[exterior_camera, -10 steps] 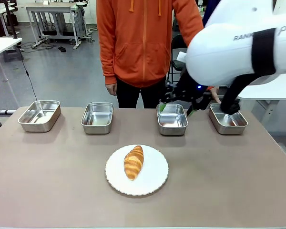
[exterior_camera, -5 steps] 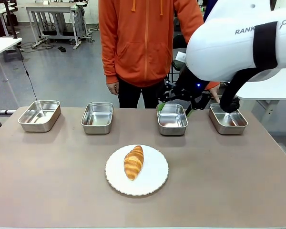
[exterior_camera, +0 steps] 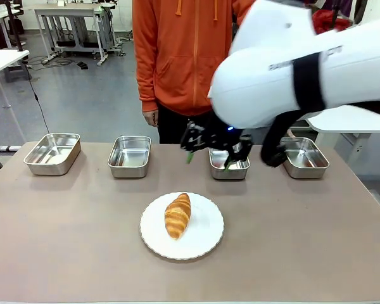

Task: Place the bread in the container.
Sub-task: Place the Butter Roll into the Airtight Container indicated by the human.

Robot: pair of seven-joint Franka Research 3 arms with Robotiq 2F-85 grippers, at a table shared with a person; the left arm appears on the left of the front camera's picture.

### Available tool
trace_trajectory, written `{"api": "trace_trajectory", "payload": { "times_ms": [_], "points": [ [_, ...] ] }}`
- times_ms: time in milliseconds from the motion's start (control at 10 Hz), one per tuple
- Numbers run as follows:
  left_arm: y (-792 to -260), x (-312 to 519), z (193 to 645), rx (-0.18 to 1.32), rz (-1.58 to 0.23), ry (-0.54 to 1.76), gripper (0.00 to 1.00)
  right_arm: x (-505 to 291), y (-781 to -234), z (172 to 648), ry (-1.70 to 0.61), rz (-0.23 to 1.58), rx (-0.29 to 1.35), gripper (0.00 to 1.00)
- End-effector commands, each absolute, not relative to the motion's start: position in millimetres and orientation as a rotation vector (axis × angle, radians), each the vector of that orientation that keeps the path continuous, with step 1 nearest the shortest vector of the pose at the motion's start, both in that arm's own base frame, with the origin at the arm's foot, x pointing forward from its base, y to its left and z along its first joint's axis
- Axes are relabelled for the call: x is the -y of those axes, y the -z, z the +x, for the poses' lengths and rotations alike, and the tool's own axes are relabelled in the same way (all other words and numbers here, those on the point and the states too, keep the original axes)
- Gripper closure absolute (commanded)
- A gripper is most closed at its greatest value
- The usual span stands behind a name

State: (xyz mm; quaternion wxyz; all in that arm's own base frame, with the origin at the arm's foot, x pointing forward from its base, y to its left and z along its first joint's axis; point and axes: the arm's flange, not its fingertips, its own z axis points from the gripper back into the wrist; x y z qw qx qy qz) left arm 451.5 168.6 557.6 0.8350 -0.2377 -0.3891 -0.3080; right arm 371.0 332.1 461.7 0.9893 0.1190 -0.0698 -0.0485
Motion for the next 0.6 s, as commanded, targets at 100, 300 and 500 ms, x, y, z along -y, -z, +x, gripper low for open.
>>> {"api": "trace_trajectory", "payload": {
  "times_ms": [100,300,500],
  "points": [
    [-559,-169,451,0.838,-0.510,0.657,0.00,-389,-445,383,0.217,0.182,0.071,0.00],
    [-559,-169,451,0.838,-0.510,0.657,0.00,-414,-425,383,0.236,0.120,0.031,0.00],
    [-559,-169,451,0.838,-0.510,0.657,0.00,-428,-405,386,0.218,0.078,-0.011,0.00]
  ]
}}
